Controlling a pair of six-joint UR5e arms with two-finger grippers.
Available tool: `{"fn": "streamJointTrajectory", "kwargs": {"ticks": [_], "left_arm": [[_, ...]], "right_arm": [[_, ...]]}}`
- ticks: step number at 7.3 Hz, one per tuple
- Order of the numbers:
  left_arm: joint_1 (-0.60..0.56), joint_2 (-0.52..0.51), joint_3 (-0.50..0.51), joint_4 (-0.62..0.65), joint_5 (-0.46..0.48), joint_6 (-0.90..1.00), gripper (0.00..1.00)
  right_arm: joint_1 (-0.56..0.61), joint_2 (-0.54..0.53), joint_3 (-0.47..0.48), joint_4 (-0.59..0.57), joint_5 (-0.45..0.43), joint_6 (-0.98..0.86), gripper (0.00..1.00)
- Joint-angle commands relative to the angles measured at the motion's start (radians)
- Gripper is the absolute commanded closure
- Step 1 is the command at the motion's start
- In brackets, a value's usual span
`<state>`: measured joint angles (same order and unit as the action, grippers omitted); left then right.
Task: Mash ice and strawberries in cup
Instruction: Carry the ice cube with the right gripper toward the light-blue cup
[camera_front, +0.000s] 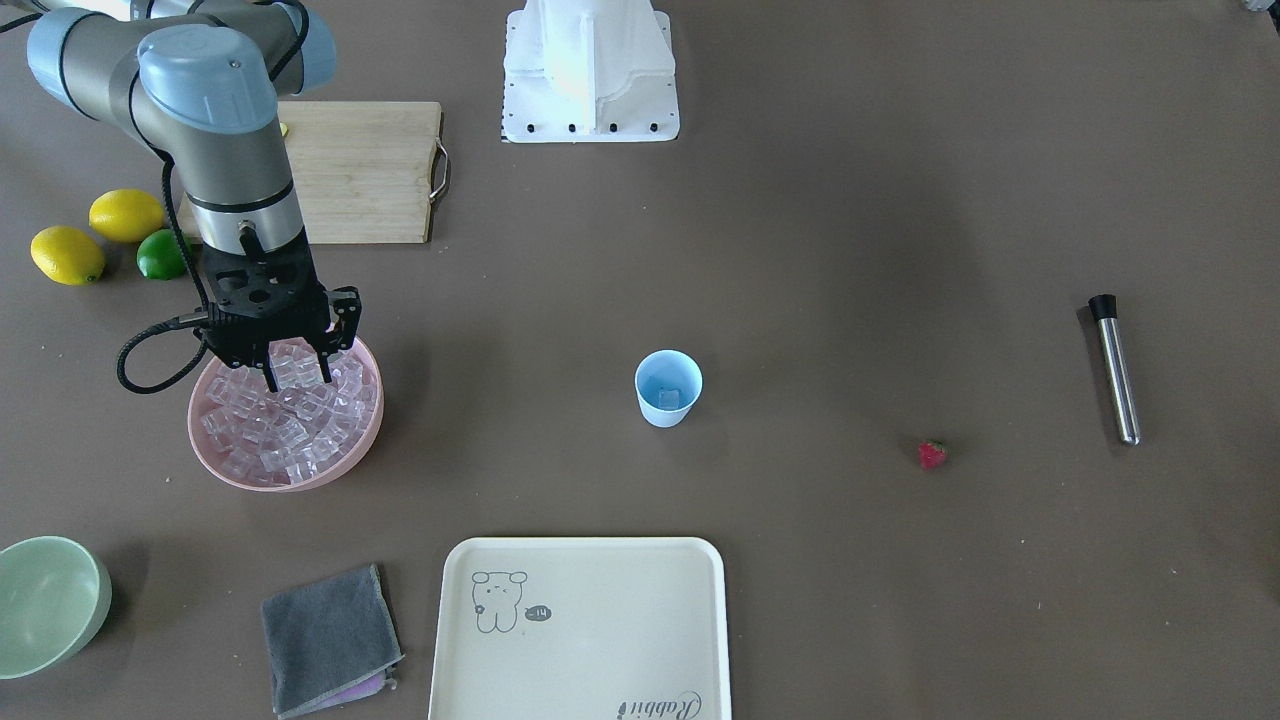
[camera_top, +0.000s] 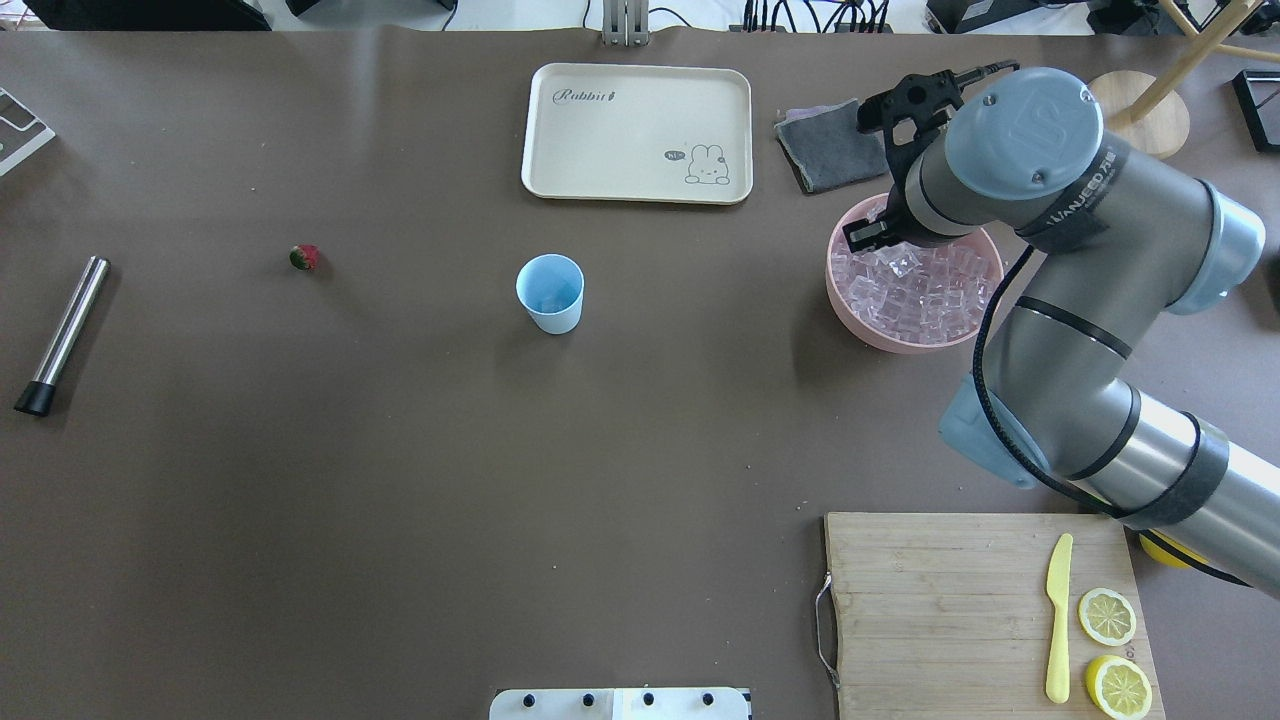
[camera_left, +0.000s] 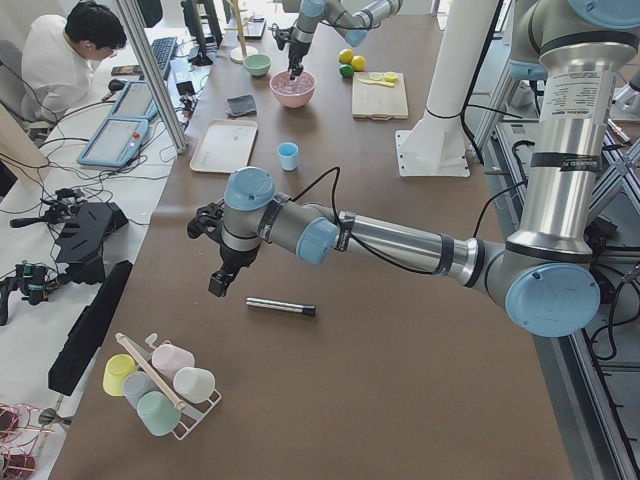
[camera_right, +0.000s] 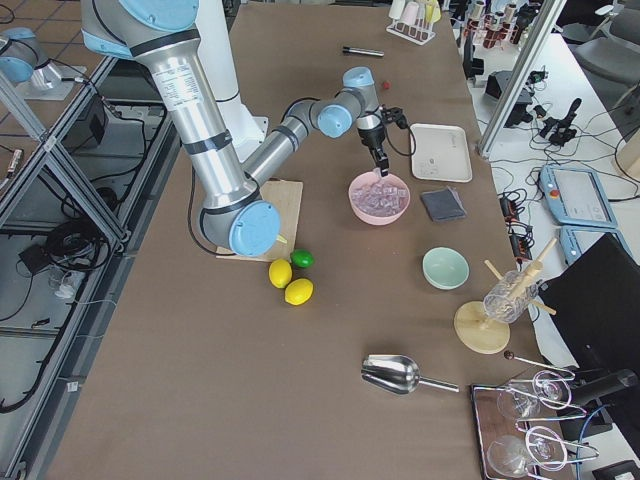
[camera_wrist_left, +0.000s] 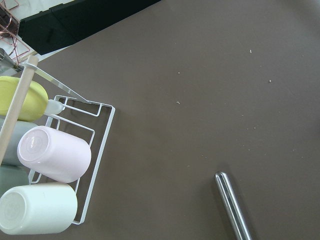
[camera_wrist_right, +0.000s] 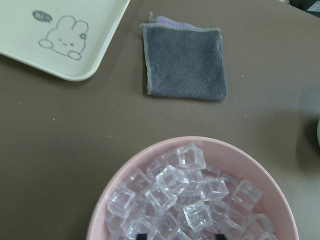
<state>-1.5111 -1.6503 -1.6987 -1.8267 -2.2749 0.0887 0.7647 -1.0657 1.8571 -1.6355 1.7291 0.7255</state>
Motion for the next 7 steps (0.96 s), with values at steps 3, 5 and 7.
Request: {"fn": "streamJointTrajectory", "kwargs": {"ticks": [3,5,7], "left_arm": [[0.000,0.003,0.037,-0.057,0.002,0.000,0.03],[0.000,0.004,0.045,-0.065,0.000,0.002,0.03],[0.000,0.004,0.056,-0.072,0.002,0.005,0.03]], "right_arm": [[-0.068,0.361,-0.218,-0.017,0.006,0.303,1.00],[-0.163,0.453,-0.376,0.145,-0.084,0.471,1.00],[-0.209,0.550,-0.516,0.203,-0.161,0.528,1.00]]}}
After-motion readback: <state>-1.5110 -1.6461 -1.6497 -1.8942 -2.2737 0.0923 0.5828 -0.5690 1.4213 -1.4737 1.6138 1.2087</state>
